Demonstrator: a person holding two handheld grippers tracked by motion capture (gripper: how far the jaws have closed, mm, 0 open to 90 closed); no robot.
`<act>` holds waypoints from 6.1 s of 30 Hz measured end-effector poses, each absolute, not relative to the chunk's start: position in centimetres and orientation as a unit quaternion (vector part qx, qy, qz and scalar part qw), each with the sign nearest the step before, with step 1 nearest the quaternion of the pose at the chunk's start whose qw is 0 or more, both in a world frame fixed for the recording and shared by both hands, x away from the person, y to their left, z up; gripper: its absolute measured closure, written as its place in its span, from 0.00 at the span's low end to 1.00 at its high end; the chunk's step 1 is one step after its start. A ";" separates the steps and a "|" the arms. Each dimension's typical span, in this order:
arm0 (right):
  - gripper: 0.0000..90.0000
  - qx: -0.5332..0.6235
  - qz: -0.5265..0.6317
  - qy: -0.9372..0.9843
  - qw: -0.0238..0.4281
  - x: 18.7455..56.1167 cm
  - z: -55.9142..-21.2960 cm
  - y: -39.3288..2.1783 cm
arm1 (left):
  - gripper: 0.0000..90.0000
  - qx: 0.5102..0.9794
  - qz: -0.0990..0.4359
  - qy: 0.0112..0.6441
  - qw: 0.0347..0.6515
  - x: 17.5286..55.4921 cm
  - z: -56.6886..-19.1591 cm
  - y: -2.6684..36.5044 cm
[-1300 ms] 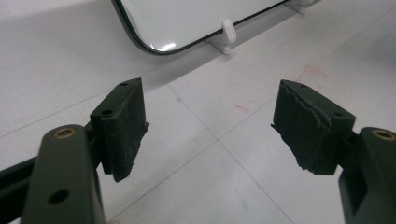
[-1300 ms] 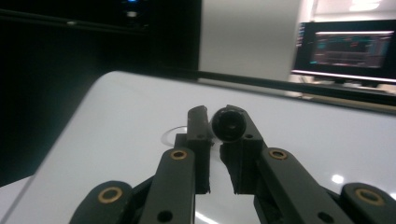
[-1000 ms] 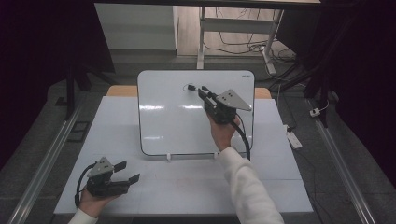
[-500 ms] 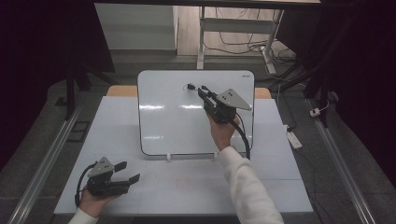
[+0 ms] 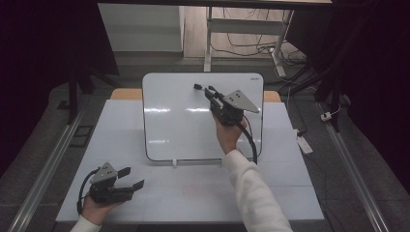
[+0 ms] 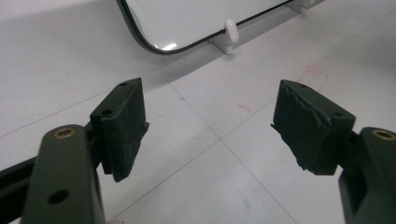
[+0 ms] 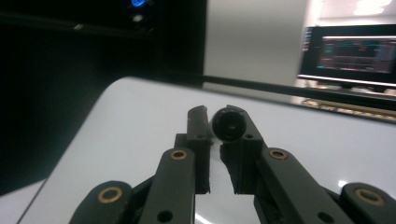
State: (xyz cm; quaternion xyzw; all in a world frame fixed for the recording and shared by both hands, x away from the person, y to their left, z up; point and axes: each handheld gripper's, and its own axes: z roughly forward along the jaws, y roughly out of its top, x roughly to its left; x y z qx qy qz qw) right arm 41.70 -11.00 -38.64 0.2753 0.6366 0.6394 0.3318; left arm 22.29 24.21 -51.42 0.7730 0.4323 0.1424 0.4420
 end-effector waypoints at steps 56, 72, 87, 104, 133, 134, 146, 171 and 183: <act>0.89 0.241 0.610 0.711 0.254 37.9 -41.1 -14.9 | 0.30 0.777 0.152 0.428 0.436 22.5 -51.4 23.8; 0.89 0.227 0.590 0.753 0.183 33.6 -43.0 -16.9 | 0.32 0.780 0.161 0.417 0.437 22.7 -51.4 23.5; 0.89 0.212 0.567 0.784 0.137 31.8 -44.0 -17.1 | 0.34 0.791 0.191 0.389 0.432 22.6 -50.6 22.3; 0.88 0.208 0.552 0.801 0.102 31.5 -44.8 -16.1 | 0.36 0.838 0.215 0.284 0.413 25.5 -47.1 14.0; 0.88 0.211 0.544 0.809 0.067 31.6 -45.4 -15.1 | 0.62 0.873 0.197 0.200 0.399 27.9 -46.4 8.9; 0.88 0.210 0.544 0.810 0.066 31.6 -45.4 -15.0 | 0.63 0.874 0.194 0.199 0.398 28.1 -46.4 8.8; 0.88 0.197 0.548 0.812 0.034 31.8 -45.7 -14.5 | 0.91 0.889 0.179 0.165 0.389 28.4 -46.7 7.9; 0.54 0.222 0.589 0.771 0.095 31.5 -45.5 -16.8 | 0.91 0.826 0.197 0.359 0.387 30.8 -46.8 13.4; 0.54 0.252 0.579 0.766 0.124 30.9 -46.3 -20.3 | 0.91 0.796 0.195 0.421 0.388 31.6 -47.2 15.1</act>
